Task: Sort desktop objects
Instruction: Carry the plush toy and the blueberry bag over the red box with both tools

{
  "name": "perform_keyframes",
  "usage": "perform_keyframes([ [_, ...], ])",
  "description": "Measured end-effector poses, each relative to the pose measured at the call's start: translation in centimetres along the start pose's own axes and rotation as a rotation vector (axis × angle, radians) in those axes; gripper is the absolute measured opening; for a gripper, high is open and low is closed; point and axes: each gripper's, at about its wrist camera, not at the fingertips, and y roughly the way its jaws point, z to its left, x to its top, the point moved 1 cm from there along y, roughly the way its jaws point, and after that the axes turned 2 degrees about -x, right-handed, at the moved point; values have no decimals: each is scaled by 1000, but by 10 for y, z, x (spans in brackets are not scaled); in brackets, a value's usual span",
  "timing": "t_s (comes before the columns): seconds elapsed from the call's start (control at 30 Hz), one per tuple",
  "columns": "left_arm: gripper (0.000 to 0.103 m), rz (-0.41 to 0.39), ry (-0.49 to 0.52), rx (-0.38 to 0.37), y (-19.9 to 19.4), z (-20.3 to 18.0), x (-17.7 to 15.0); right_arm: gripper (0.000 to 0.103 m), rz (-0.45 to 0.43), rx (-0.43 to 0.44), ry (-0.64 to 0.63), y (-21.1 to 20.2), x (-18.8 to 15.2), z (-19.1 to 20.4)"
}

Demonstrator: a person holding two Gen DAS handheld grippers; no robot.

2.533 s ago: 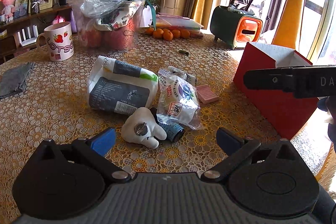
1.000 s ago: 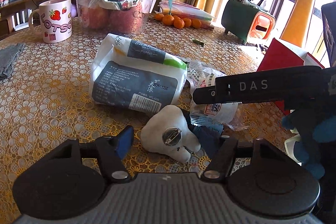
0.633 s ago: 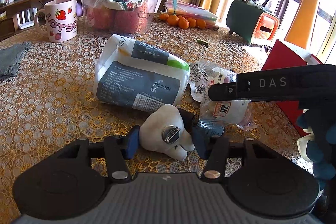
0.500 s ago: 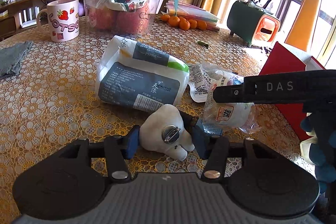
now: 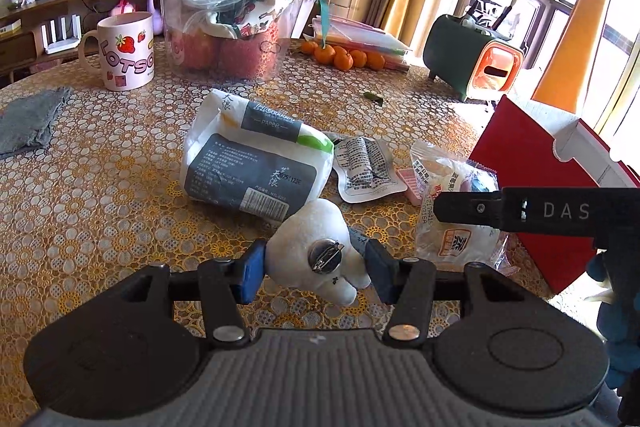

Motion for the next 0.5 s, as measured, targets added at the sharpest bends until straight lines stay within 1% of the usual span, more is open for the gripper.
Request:
perform_keyframes([
  [0.37, 52, -41, 23, -23, -30, -33, 9, 51, -42, 12, 13, -43, -5, -12],
  [0.5, 52, -62, 40, -35, -41, -48, 13, 51, -65, 6, -5, -59, -6, -15],
])
